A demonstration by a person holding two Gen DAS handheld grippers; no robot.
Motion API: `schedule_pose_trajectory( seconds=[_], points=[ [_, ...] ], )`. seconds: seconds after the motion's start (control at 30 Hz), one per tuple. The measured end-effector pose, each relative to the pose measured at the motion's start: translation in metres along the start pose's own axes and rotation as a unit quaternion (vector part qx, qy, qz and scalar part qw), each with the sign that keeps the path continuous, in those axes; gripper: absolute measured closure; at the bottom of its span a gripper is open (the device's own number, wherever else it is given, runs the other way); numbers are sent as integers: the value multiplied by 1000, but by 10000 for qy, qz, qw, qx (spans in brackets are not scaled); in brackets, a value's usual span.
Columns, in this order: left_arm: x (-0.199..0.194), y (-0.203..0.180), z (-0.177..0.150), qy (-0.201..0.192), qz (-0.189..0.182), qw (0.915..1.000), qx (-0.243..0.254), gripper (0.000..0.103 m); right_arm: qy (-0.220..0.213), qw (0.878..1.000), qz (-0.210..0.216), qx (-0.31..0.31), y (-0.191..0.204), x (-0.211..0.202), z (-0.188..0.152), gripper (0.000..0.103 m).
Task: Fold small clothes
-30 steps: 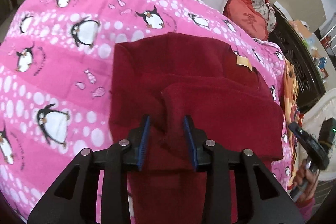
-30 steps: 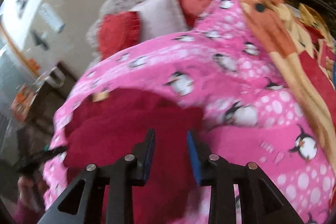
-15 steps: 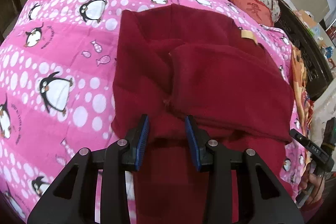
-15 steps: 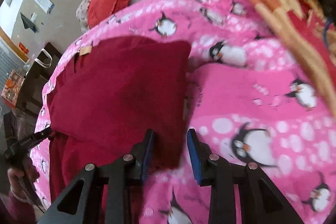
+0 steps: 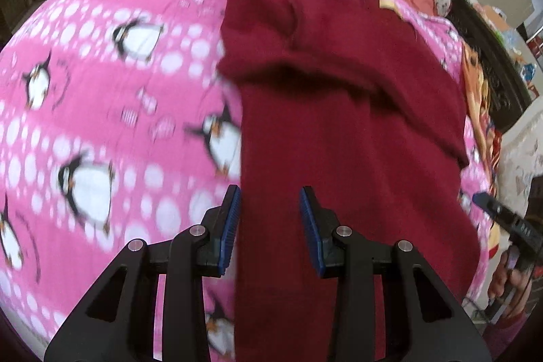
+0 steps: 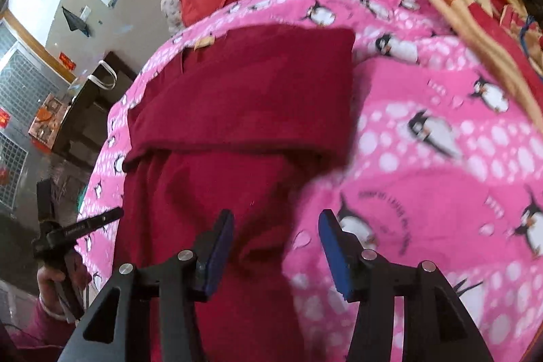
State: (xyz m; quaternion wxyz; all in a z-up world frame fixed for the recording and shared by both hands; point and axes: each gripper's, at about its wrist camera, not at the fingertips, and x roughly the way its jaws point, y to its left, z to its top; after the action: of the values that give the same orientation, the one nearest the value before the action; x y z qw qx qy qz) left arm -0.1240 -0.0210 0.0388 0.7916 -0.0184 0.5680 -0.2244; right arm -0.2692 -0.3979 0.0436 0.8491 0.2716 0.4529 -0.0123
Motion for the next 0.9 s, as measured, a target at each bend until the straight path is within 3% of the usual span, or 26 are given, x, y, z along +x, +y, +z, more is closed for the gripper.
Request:
schedule_pose_trajectory(
  seconds=[0.17,0.3,0.43,0.47,0.53,0.63,0.77,0.9],
  points=[
    [-10,-2,-19,-119,222,9996,91,68,-29,9995,223,198,4,11,-8,53],
    [-13,-3,-31,-142,305,9993,144,68,-4,9989,80,453,1,32,1,53],
    [-17,-6,-36,-194,319,9991,191,68,133,9967,325,734,0,55,5,53],
    [-18,-7,-38,-215,344,9989,221,68,119,9972,270,691,1,58,4,55],
    [-19,-8,-39,-223,387,9986,275,68,-39,9992,-105,388,9,57,1,73],
    [-21,-6,-43,-237,425,9984,305,68,-217,9992,-295,167,14,47,-2,88],
    [-23,-2,-46,-236,383,9987,231,68,-308,9972,-671,123,6,41,-1,94],
    [-25,-1,-51,-153,238,9995,170,68,-184,9980,-417,434,-8,37,-3,94]
  ],
)
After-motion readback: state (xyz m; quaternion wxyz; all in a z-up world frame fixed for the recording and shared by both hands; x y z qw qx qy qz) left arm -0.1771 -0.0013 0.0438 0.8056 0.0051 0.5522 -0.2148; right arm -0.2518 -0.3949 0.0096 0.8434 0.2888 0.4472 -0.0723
